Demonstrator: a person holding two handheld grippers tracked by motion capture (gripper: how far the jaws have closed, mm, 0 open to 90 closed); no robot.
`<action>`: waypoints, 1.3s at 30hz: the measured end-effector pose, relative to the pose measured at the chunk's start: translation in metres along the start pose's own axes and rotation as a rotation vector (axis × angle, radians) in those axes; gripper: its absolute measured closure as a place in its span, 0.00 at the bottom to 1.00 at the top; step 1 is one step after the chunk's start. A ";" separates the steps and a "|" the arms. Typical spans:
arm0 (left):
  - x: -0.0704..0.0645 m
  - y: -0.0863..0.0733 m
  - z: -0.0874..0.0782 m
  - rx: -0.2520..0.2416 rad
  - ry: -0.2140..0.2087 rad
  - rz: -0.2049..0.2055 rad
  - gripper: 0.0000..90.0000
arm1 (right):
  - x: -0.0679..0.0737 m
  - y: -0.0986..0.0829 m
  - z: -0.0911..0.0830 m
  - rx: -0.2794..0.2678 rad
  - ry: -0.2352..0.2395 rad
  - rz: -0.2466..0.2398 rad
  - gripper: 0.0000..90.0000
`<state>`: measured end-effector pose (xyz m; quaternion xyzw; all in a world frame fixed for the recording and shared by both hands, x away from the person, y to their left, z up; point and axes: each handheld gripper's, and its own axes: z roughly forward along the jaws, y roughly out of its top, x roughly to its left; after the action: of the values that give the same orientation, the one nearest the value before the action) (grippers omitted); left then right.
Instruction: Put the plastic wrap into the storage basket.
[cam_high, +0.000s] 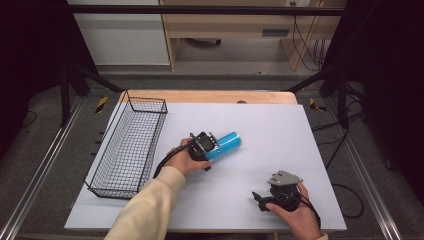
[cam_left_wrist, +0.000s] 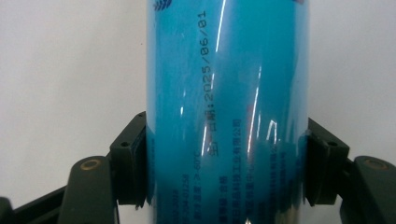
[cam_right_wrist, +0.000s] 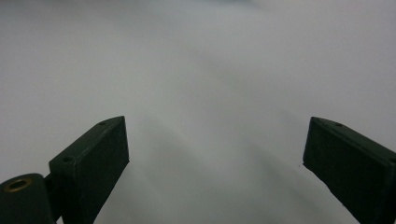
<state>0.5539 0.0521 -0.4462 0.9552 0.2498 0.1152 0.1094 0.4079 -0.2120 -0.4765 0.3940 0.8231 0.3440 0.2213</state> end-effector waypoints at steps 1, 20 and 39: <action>0.000 0.001 0.000 0.002 0.001 0.000 0.35 | 0.000 0.000 0.000 0.000 0.000 0.000 0.08; -0.014 -0.007 -0.044 -0.048 0.043 -0.020 0.35 | 0.000 0.000 0.001 0.008 0.002 0.002 0.08; -0.032 -0.016 -0.094 -0.066 0.078 0.003 0.35 | 0.000 0.000 0.001 0.007 0.001 0.004 0.08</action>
<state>0.4936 0.0634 -0.3669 0.9462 0.2486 0.1607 0.1307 0.4083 -0.2116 -0.4776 0.3964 0.8236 0.3415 0.2189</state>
